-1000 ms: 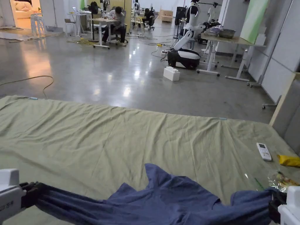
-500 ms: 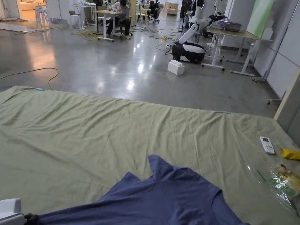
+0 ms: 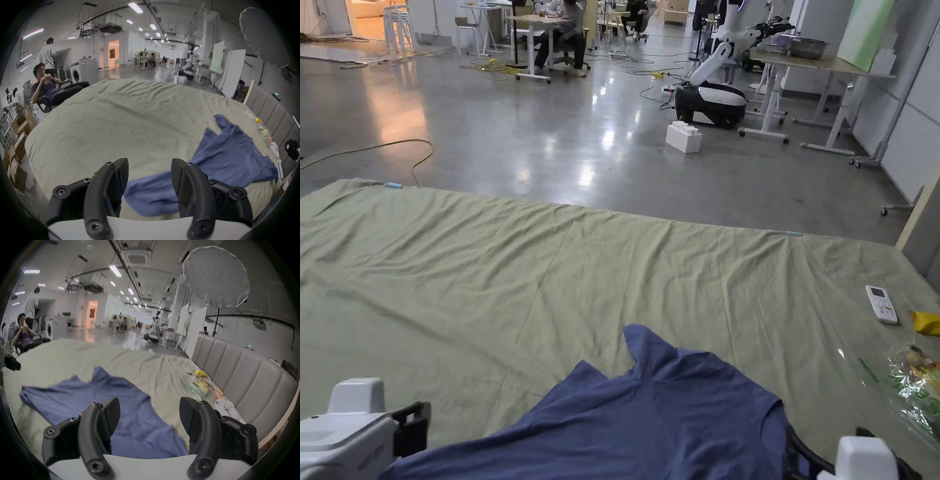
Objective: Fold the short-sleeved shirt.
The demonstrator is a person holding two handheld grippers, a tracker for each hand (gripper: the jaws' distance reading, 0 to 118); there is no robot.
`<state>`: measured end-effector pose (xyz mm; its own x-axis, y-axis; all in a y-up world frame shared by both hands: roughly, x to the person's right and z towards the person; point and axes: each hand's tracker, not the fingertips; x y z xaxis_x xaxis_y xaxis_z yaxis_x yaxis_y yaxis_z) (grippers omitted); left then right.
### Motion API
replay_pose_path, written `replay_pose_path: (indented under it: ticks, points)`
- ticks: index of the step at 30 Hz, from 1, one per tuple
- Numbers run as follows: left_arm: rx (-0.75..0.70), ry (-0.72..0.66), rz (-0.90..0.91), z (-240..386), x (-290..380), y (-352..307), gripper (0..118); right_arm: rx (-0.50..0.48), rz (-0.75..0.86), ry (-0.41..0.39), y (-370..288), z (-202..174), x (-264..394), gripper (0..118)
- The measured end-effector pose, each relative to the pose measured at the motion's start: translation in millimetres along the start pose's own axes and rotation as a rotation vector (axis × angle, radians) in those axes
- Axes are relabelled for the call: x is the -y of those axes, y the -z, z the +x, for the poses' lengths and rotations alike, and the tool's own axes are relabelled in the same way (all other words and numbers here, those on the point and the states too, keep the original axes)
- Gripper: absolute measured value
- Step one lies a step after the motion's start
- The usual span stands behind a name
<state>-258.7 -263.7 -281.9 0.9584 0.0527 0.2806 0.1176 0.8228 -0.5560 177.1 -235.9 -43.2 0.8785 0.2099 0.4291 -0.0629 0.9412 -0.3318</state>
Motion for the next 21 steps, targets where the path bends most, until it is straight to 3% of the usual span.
replay_pose_path:
  ticks: [4, 6, 7, 9, 12, 13, 17, 19, 21]
  points:
    - [0.049, 0.026, 0.169, 43, -5, -15, 50, -0.015, 0.070, 0.020, 4, -27, -19, 79]
    - [0.048, 0.039, 0.219, 62, -7, -20, 37, 0.006, 0.104, -0.008, 6, -38, -28, 74]
    - [0.042, 0.046, 0.249, 69, -8, -22, 26, -0.013, 0.092, 0.028, 9, -40, -29, 69]
    - [0.009, 0.079, 0.304, 86, -9, -26, 14, -0.044, 0.088, 0.109, 11, -44, -31, 51]
    - [0.059, 0.105, 0.319, 103, -11, -30, 6, -0.001, 0.125, 0.081, 12, -49, -37, 13]
    - [0.070, 0.111, 0.323, 107, -12, -31, 6, 0.004, 0.128, 0.081, 12, -50, -39, 9]
    - [0.091, 0.104, 0.317, 110, -14, -34, 3, -0.017, 0.092, 0.179, 13, -46, -38, 3]
    - [0.086, 0.100, 0.310, 109, -14, -34, 1, 0.026, 0.144, 0.106, 12, -48, -41, 3]
    - [0.075, 0.094, 0.305, 106, -18, -34, 1, 0.027, 0.142, 0.112, 12, -48, -40, 3]
